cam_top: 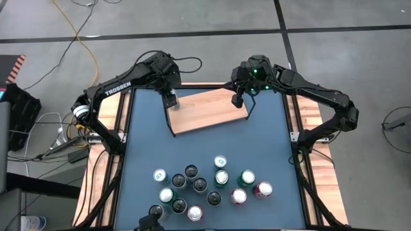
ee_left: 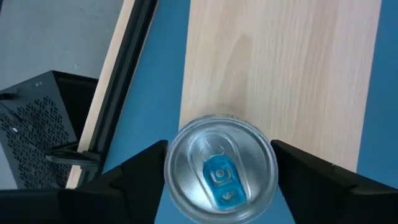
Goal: Place canned beverage on shelf
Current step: Put the right blue soda can on the shelf
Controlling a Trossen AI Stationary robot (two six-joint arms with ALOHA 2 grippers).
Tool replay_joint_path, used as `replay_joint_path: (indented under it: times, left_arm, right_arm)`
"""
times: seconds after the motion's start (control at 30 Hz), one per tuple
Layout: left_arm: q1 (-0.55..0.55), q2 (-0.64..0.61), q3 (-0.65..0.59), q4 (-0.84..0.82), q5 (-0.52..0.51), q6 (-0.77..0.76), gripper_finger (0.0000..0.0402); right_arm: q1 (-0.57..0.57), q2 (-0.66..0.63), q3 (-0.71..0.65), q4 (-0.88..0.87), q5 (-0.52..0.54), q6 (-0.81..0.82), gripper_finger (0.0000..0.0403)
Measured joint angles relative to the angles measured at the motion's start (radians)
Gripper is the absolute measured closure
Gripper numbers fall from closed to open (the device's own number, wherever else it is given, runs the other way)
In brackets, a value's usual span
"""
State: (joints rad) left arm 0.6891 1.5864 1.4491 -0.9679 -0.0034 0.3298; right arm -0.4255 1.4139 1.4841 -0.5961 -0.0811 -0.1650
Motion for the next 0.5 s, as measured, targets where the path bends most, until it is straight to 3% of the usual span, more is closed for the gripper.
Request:
replay_joint_path:
  times: [0.2,0.5]
  left_arm:
    - [0.000,0.000,0.001,0.001,-0.024,-0.001,0.0097]
    - [0.000,-0.016,0.015,0.051,-0.051,0.031,0.0093]
  right_arm:
    - [0.000,0.000,0.000,-0.005,0.000,0.000,0.0403]
    - [0.000,0.000,0.000,-0.003,0.000,0.000,0.0403]
